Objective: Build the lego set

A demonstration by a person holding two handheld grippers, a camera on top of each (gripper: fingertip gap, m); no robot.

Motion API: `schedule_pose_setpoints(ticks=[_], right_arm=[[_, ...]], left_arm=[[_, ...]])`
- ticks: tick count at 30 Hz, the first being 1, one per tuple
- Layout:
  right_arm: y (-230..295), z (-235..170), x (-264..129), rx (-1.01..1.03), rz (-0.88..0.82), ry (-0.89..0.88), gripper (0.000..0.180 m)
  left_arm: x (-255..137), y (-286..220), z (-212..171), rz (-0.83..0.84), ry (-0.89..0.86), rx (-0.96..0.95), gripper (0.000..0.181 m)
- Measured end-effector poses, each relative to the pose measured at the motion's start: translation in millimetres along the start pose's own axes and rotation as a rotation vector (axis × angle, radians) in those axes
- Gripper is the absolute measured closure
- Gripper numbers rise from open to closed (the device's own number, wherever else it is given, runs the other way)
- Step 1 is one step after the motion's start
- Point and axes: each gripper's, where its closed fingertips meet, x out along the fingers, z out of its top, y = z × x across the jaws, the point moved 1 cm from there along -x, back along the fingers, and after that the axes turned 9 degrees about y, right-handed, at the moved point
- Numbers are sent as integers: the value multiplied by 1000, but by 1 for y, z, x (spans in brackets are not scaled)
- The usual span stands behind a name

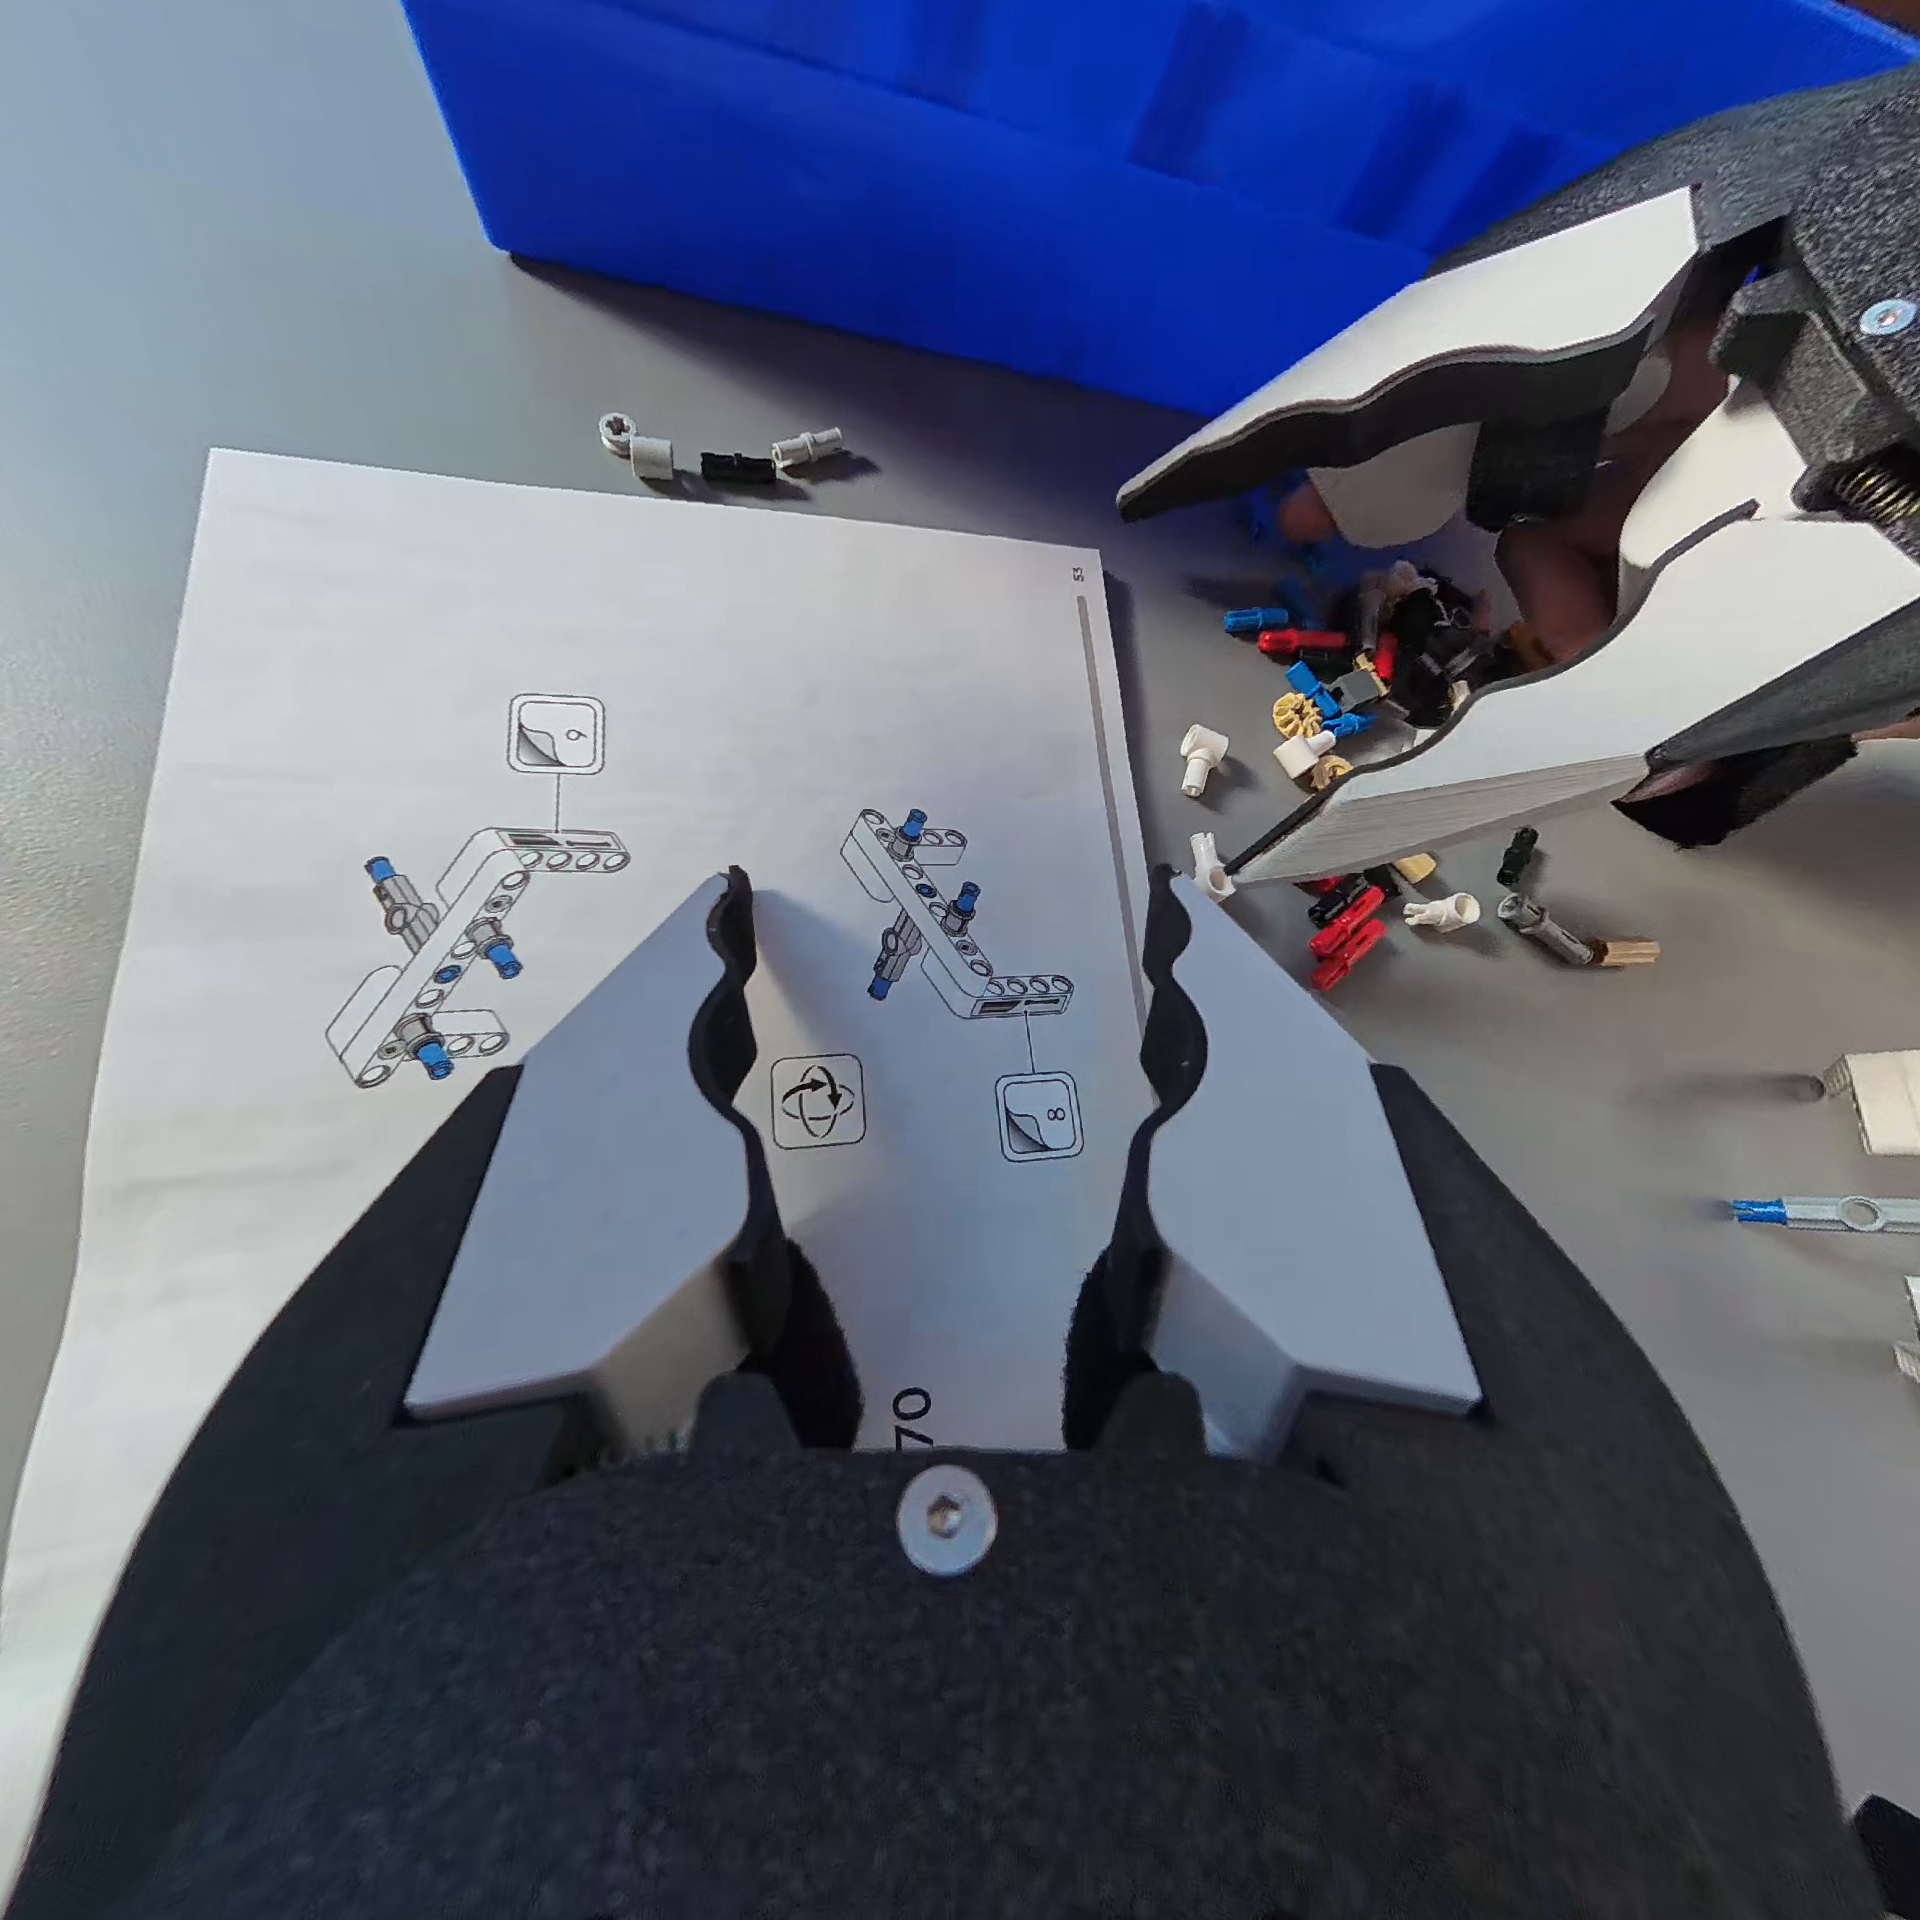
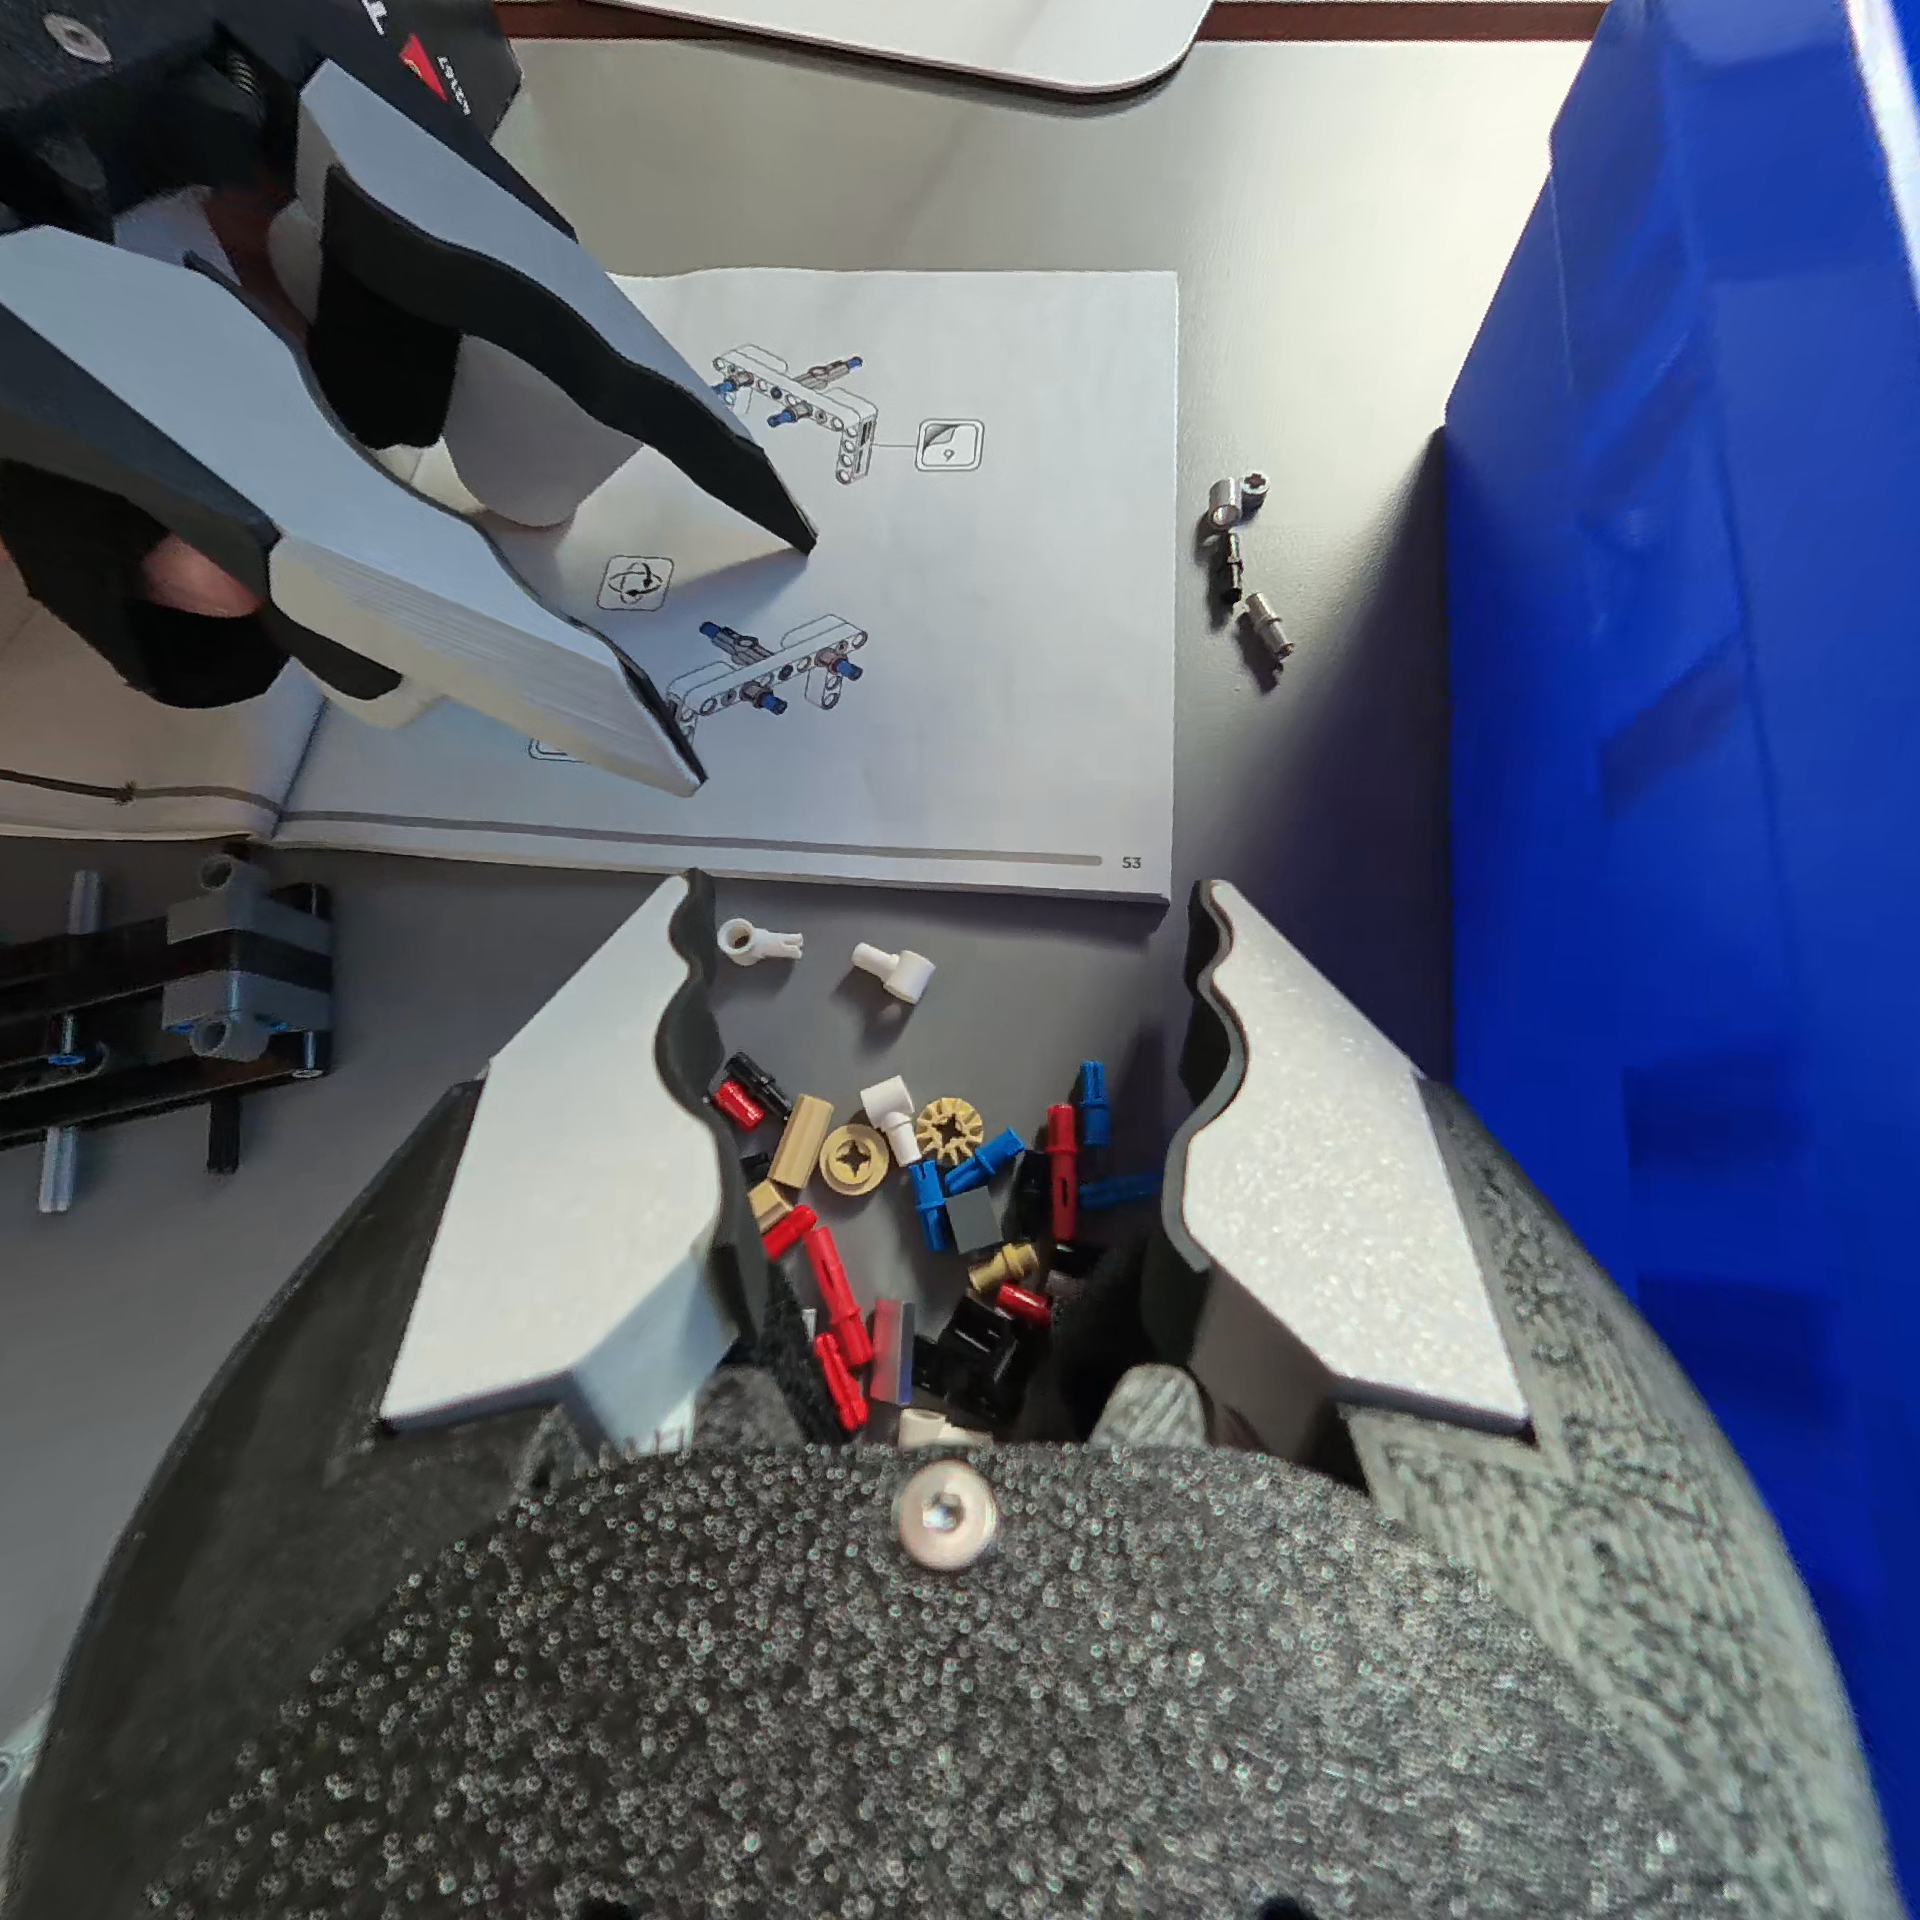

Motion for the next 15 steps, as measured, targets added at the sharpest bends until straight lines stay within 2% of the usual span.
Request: schedule_pose_setpoints(ticks=[15], right_arm=[[3, 1, 8, 24, 20, 30, 95]], left_arm=[[0, -1, -2, 9, -7, 23, 106]])
